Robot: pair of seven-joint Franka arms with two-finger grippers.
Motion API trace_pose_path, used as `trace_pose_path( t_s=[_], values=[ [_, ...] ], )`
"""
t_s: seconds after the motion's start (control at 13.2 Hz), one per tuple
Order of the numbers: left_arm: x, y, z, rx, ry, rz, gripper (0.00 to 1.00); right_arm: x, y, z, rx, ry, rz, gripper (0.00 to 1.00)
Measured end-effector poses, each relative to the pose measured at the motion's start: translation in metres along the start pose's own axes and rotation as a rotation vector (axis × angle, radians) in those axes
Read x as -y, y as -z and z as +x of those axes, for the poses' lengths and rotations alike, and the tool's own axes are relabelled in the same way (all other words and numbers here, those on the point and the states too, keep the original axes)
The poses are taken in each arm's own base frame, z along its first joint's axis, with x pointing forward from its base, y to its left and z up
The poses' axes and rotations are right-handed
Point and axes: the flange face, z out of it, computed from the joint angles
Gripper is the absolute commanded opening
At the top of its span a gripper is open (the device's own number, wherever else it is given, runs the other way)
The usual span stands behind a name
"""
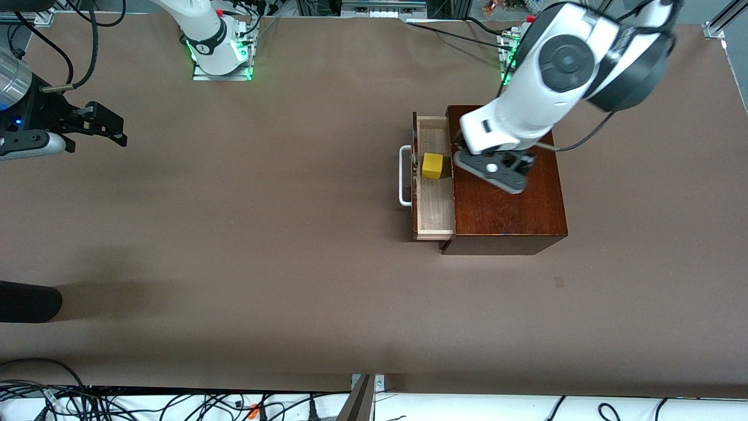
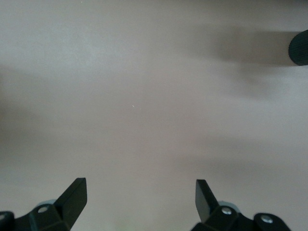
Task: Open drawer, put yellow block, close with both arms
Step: 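Move the left gripper to the front of the open drawer, then push the drawer shut into the box with the left gripper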
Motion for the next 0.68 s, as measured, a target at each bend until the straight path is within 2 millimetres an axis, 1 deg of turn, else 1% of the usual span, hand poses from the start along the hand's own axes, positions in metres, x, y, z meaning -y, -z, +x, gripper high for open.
trace_pose_path(
  t_s=[0.08,0.15,0.23,0.38,0.53,0.61,0.68],
  values=[
    [-0.015,-0.009,0.012,-0.020,-0.063,-0.022,0.51,0.000,0.000,0.000,0.000,0.000,0.000,1.00],
    [-0.028,-0.017,0.022,-0.055,-0.127,-0.042,0.28,0.000,0.000,0.000,0.000,0.000,0.000,1.00],
    [-0.039,-0.025,0.030,-0.076,-0.204,-0.058,0.14,0.000,0.000,0.000,0.000,0.000,0.000,1.00],
    [-0.063,-0.050,0.040,-0.085,-0.386,-0.080,0.07,0.000,0.000,0.000,0.000,0.000,0.000,1.00],
    [-0.092,-0.086,0.047,-0.074,-0.622,-0.105,0.00,0.000,0.000,0.000,0.001,-0.001,0.000,1.00],
    [-0.106,-0.106,0.050,-0.065,-0.717,-0.121,0.00,0.000,0.000,0.000,0.001,-0.001,0.000,1.00],
    [-0.115,-0.123,0.053,-0.069,-0.769,-0.133,0.00,0.000,0.000,0.000,0.001,-0.002,0.000,1.00]
  ],
)
